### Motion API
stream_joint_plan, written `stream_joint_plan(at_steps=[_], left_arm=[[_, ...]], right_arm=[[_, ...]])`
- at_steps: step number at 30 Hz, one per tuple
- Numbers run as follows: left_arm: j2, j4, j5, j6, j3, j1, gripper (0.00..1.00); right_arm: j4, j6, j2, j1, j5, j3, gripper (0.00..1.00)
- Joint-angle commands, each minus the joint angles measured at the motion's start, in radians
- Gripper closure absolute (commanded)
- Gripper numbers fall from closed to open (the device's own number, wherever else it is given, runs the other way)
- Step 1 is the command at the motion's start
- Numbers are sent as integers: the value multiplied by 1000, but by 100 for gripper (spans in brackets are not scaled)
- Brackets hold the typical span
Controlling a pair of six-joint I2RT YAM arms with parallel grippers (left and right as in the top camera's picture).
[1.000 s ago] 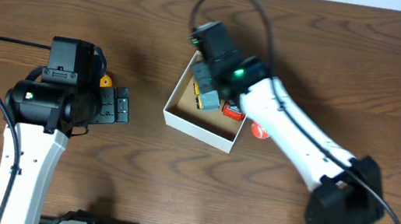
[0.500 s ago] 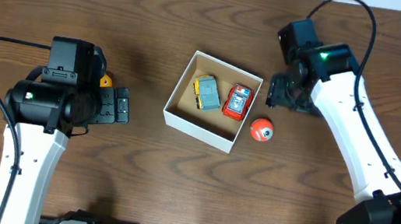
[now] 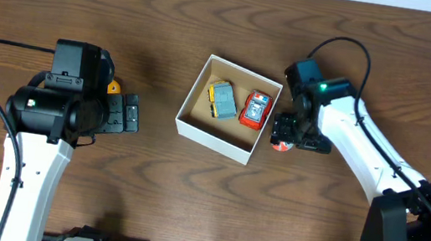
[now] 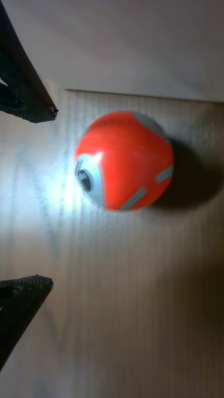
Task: Pack container
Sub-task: 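Move the right gripper to the red ball and grasp it, then carry the red ball into the box and release it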
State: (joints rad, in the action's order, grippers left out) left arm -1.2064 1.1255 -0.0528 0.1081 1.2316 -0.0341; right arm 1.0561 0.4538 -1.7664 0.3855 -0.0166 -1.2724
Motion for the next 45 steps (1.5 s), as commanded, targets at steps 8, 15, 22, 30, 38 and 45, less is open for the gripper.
stream_joint_plan(at_steps=[8,15,22,30,38,45], left_arm=[[-2,3,-4,2,20,-1,2],[-2,3,-4,2,20,-1,2],[-2,3,-4,2,20,-1,2],[-2,3,-4,2,20,-1,2],[-2,3,-4,2,20,-1,2],[-2,3,-4,2,20,-1,2]], right_arm=[[-251,-47,6,7,29,133,12],[-362,-51,4,10,29,176,20],[-370,-51,3,10,29,176,73],[-368,-50,3,15,29,175,99],[-216,-40,71,16,-133,-2,99],[-163,-138,147,40,-150,-266,99]])
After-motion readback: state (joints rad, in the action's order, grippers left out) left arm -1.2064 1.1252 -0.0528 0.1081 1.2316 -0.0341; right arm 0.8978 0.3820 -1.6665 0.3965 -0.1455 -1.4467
